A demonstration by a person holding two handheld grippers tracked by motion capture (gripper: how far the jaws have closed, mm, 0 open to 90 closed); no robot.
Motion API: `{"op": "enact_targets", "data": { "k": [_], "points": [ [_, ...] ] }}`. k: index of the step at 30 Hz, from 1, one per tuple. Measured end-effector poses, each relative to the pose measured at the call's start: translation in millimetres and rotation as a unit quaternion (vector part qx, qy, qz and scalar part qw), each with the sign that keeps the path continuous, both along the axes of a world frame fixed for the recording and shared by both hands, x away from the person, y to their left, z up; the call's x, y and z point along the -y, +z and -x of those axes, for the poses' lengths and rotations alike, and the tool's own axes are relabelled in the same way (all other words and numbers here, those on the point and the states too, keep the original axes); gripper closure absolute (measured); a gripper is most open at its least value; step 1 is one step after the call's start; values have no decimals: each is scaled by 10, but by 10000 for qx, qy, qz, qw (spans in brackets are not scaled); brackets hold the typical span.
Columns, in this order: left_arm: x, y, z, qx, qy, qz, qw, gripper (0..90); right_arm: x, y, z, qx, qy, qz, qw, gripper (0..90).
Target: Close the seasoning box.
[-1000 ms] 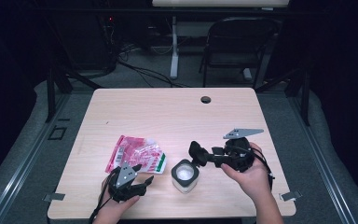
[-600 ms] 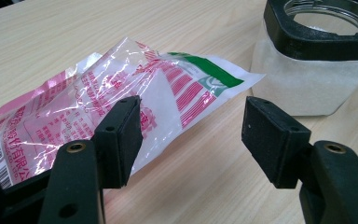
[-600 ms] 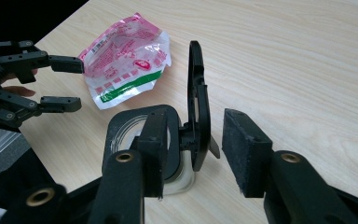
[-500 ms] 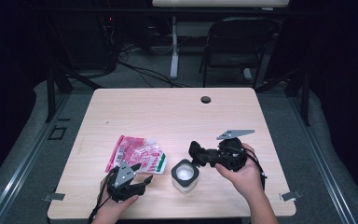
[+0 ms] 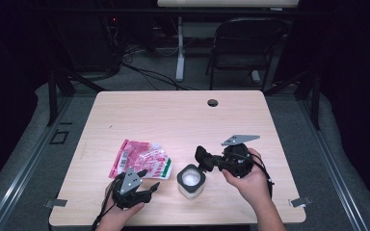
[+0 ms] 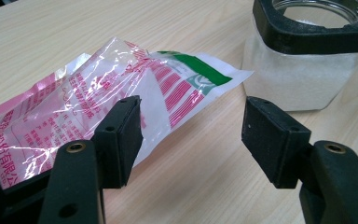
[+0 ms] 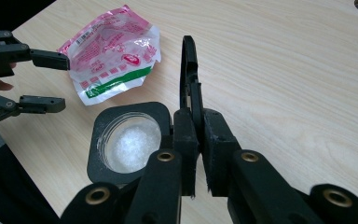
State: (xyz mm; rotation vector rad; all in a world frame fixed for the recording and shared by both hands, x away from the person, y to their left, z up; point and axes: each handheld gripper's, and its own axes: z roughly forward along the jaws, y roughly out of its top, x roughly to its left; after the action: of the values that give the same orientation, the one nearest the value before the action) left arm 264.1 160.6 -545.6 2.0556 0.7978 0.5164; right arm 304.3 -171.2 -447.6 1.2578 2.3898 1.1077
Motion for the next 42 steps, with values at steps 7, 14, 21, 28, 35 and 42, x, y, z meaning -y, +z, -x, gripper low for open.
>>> {"op": "enact_targets", "data": {
  "k": [7, 14, 21, 28, 35, 42],
  "points": [
    [-4, 15, 3, 11, -10, 13, 10000, 380, -57, 26, 37, 41, 74, 122, 9999, 843],
    [-9, 28, 7, 31, -12, 24, 10000, 380, -98, 34, 56, 42, 186, 95, 9998, 820],
    [-12, 41, 14, 54, -8, 47, 10000, 380, -158, 35, 75, 23, 369, 66, 9993, 779],
    [-13, 44, 13, 50, -14, 58, 10000, 380, -221, 15, 92, 26, 494, 92, 9987, 744],
    [-20, 34, -2, 22, 9, 63, 10000, 380, -287, -10, 110, -4, 580, 130, 9982, 701],
    [-8, 32, 4, 25, -11, 46, 10000, 380, -355, -47, 120, -21, 677, 203, 9975, 655]
  ]
}}
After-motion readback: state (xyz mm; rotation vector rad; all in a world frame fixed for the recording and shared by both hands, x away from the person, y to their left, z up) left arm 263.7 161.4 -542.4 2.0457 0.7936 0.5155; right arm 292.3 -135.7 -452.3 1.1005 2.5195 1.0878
